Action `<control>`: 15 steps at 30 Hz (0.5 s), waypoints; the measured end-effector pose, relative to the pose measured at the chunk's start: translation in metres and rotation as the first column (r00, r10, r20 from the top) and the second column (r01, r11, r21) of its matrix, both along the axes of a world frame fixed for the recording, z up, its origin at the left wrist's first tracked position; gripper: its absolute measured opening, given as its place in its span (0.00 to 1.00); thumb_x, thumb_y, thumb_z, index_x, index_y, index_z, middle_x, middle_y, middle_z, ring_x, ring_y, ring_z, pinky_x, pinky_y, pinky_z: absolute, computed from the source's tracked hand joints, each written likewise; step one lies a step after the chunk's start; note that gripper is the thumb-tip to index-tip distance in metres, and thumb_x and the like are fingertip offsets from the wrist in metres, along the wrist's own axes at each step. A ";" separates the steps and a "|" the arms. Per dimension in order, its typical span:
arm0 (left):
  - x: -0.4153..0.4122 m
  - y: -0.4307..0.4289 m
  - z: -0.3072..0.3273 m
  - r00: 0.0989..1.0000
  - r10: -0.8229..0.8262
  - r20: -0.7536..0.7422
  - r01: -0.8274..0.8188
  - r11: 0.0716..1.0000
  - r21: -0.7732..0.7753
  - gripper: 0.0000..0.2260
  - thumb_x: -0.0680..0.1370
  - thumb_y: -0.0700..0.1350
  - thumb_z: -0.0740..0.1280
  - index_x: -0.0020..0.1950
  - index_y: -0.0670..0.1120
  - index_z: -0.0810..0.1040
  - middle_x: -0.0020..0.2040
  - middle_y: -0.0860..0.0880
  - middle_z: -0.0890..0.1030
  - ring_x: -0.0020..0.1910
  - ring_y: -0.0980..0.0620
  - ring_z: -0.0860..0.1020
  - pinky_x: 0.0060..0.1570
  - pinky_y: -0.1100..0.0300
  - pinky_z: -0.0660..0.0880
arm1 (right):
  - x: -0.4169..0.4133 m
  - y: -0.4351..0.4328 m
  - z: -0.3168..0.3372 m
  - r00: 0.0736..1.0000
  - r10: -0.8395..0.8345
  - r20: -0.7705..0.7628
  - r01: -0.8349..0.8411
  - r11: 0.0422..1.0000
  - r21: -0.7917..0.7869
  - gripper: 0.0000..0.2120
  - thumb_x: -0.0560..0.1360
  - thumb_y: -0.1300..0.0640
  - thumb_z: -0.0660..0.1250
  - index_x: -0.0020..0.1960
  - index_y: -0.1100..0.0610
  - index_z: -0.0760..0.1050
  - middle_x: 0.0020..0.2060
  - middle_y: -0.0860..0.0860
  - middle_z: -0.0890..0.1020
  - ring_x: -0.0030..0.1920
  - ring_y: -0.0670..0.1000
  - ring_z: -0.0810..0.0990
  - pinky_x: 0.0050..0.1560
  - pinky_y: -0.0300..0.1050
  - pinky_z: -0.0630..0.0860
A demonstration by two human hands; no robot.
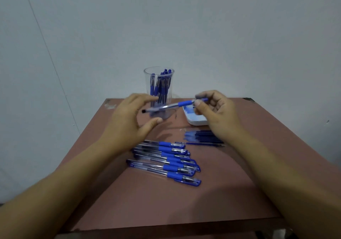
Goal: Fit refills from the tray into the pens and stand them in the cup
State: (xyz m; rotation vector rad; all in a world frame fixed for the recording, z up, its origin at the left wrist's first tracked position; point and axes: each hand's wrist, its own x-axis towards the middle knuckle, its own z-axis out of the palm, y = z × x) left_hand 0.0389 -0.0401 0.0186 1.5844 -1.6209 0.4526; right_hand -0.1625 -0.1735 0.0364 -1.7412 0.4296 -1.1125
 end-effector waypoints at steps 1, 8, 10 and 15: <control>0.009 -0.003 0.006 0.999 0.043 0.009 -0.043 0.999 0.016 0.22 0.74 0.54 0.72 0.66 0.47 0.75 0.58 0.53 0.75 0.54 0.58 0.72 0.56 0.63 0.71 | -0.001 -0.006 0.008 0.999 -0.042 0.027 0.043 0.999 -0.010 0.07 0.77 0.65 0.67 0.49 0.53 0.77 0.42 0.53 0.80 0.39 0.43 0.80 0.45 0.35 0.78; 0.048 -0.041 0.032 0.967 0.163 0.193 -0.163 0.986 -0.017 0.25 0.75 0.52 0.72 0.69 0.45 0.72 0.66 0.46 0.74 0.65 0.47 0.73 0.63 0.53 0.71 | 0.021 -0.049 0.059 0.974 -0.209 0.092 0.217 0.972 -0.088 0.04 0.78 0.61 0.67 0.50 0.53 0.76 0.41 0.50 0.80 0.41 0.46 0.79 0.50 0.39 0.80; 0.051 -0.053 0.032 0.968 0.172 0.180 -0.173 0.985 -0.011 0.27 0.74 0.52 0.73 0.70 0.46 0.71 0.68 0.46 0.73 0.66 0.47 0.72 0.63 0.53 0.72 | 0.034 -0.062 0.067 0.967 -0.245 0.071 0.254 0.956 -0.146 0.04 0.78 0.60 0.68 0.50 0.51 0.76 0.41 0.47 0.80 0.41 0.45 0.78 0.50 0.40 0.79; 0.047 -0.066 0.029 0.969 0.174 0.173 -0.173 0.985 -0.024 0.26 0.73 0.50 0.74 0.68 0.46 0.72 0.66 0.48 0.74 0.64 0.48 0.74 0.59 0.52 0.76 | 0.068 -0.076 0.073 0.953 -0.297 -0.065 0.253 0.893 -0.372 0.07 0.77 0.60 0.67 0.53 0.53 0.72 0.40 0.44 0.75 0.33 0.37 0.73 0.40 0.30 0.72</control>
